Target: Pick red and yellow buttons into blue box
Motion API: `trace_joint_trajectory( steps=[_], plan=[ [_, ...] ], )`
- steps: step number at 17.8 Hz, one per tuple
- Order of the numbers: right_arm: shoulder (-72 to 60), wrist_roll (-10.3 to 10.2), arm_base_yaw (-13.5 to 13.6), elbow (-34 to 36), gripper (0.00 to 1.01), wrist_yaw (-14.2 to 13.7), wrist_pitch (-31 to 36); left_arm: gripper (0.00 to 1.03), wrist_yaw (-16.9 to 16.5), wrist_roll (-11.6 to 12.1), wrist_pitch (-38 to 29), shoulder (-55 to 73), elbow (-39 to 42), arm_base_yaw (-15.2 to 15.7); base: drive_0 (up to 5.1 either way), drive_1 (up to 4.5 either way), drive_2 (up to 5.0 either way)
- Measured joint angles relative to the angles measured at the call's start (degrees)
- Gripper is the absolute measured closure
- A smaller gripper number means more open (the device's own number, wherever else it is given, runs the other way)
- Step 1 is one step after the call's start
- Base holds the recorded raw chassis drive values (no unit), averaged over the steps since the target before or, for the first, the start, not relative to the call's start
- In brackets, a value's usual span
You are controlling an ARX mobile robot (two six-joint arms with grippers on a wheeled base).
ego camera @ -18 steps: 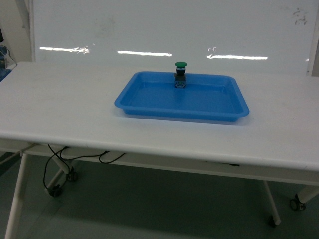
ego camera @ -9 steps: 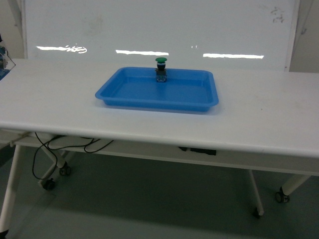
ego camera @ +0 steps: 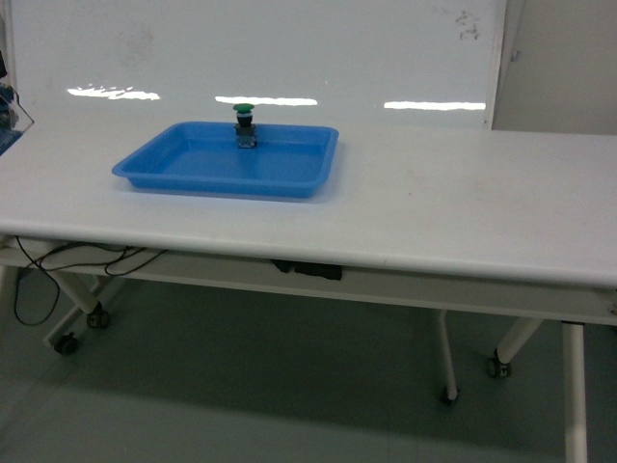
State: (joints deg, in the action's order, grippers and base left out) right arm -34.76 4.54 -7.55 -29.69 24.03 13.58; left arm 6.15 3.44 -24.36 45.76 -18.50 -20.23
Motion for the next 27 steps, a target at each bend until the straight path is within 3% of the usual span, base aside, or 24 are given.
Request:
trace_joint_trajectory(
  steps=[27],
  plan=[
    [-0.26, 0.00, 0.00, 0.00, 0.74, 0.00, -0.04, 0.79, 0.02, 0.00, 0.37, 0.26, 0.00, 0.02, 4.6, -2.76, -1.8]
  ],
)
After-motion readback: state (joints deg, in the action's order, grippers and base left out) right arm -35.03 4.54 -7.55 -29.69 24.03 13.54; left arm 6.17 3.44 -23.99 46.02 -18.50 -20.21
